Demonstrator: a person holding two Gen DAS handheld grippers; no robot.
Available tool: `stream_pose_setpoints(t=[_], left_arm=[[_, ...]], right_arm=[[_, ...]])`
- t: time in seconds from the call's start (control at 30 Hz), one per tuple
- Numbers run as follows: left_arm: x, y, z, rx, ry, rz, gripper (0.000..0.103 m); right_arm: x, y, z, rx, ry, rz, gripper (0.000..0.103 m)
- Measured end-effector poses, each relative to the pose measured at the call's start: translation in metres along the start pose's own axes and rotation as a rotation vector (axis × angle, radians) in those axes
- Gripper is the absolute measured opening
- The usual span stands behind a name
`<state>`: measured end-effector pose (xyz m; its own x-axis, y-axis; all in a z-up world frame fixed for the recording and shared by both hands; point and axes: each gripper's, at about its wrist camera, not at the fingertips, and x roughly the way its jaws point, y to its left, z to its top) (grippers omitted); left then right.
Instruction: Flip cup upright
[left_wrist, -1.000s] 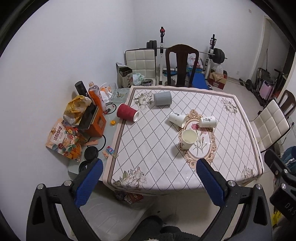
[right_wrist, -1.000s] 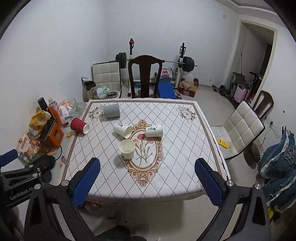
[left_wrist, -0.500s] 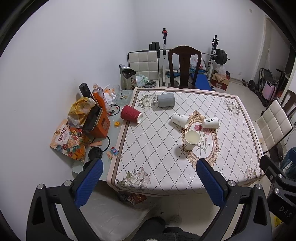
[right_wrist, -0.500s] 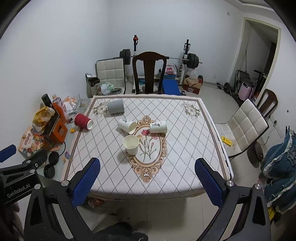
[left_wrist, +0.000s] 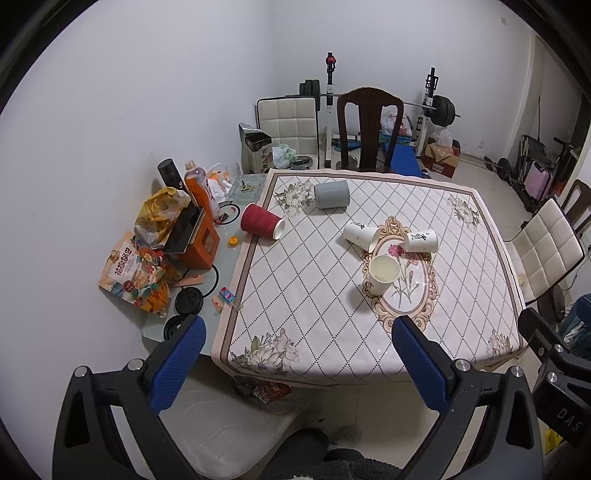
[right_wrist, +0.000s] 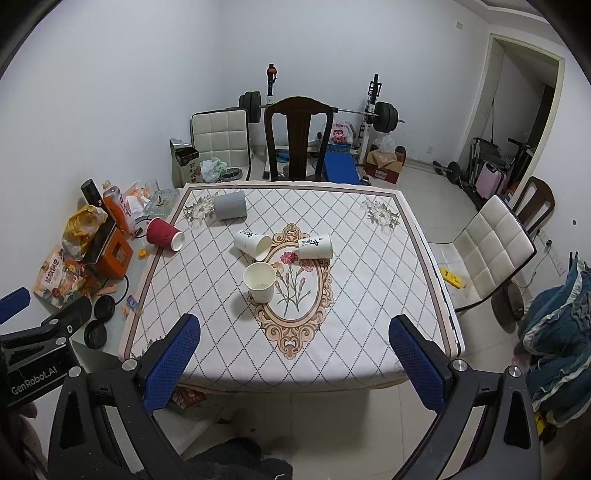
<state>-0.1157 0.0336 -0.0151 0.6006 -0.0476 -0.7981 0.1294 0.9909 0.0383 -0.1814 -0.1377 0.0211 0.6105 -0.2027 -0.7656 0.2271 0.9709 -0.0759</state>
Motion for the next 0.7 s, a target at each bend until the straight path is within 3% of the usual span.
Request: stream_pose_setpoints(t=[0.7], left_arm=[[-0.0017, -0.0070, -0.0056, -0.004, 0.001, 0.008, 0.103]], right_arm=[[0.0021, -0.0010, -0.0025, 0.001, 0.004, 0.003, 0.103]])
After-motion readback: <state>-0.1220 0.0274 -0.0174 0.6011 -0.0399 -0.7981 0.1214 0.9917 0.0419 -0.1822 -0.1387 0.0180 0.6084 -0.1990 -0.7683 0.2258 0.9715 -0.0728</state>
